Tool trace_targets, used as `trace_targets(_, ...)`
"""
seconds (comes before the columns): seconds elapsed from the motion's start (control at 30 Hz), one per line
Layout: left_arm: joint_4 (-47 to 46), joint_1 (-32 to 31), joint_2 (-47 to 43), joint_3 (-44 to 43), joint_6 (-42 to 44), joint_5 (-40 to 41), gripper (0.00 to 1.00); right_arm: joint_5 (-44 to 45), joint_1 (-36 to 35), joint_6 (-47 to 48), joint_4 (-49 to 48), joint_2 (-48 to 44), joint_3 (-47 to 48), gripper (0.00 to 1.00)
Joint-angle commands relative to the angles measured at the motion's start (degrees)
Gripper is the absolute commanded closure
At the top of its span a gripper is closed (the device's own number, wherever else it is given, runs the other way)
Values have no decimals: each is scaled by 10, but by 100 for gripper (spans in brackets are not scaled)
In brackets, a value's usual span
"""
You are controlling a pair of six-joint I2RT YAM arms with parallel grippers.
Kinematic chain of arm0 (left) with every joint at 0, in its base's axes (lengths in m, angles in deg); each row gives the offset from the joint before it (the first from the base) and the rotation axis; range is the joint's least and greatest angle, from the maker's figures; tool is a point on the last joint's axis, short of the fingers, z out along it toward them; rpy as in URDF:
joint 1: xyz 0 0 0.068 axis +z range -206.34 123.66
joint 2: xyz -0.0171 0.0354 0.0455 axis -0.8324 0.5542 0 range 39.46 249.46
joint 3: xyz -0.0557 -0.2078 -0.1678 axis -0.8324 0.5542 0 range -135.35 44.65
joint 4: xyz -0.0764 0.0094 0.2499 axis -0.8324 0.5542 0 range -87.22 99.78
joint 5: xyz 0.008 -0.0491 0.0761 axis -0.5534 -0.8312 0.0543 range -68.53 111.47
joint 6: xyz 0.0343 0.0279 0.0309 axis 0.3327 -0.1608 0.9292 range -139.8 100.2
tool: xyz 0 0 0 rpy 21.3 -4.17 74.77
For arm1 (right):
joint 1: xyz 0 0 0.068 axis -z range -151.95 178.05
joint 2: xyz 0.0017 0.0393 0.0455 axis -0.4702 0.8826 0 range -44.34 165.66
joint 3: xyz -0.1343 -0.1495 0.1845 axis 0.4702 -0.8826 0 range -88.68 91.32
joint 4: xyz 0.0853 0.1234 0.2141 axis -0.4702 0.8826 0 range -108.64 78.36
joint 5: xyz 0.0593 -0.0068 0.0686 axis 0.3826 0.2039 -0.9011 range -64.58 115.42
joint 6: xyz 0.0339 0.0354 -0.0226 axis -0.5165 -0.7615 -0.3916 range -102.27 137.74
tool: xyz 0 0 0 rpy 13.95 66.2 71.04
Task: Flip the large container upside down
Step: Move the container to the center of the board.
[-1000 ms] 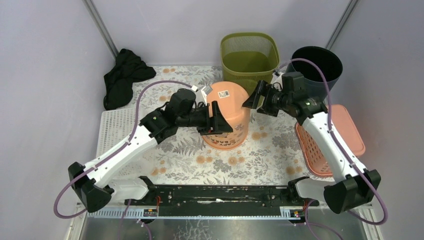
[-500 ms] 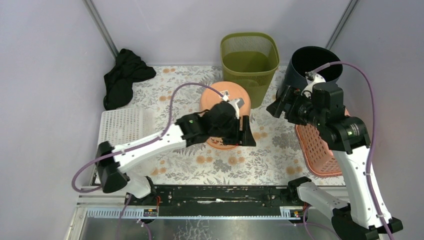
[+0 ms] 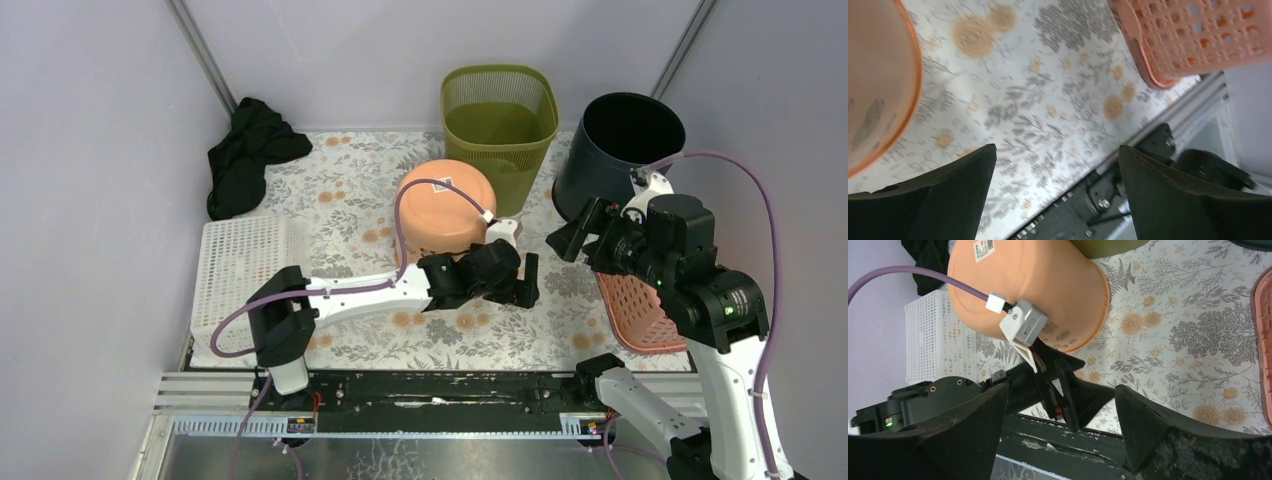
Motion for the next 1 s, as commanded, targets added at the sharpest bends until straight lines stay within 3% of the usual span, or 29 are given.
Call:
trace_targets(0.0,-145,1,-30,66,94,145,0,-24,-2,-6,-6,-10,-17,15)
trace_targets(0.13,-198,1,-29,100,143,211,0,-31,-3,-11,-11,-14,-27,15)
trace_targets(0.27,-194,9,-24,108,156,255,0,-37,-3,-13,-15,-15,-38,14)
trace_targets(0.53,-212,114,-69,179,129,137,0,-46,-3,-17,-25,-23,-65,15)
trace_targets(0.73,-199,185,-92,187,161,63,0,-56,-3,-20,-35,-23,-81,15)
trace_targets(0.97,-130,191,-143,167,130,-11,1,-62,-3,-18,-37,-25,-85,15)
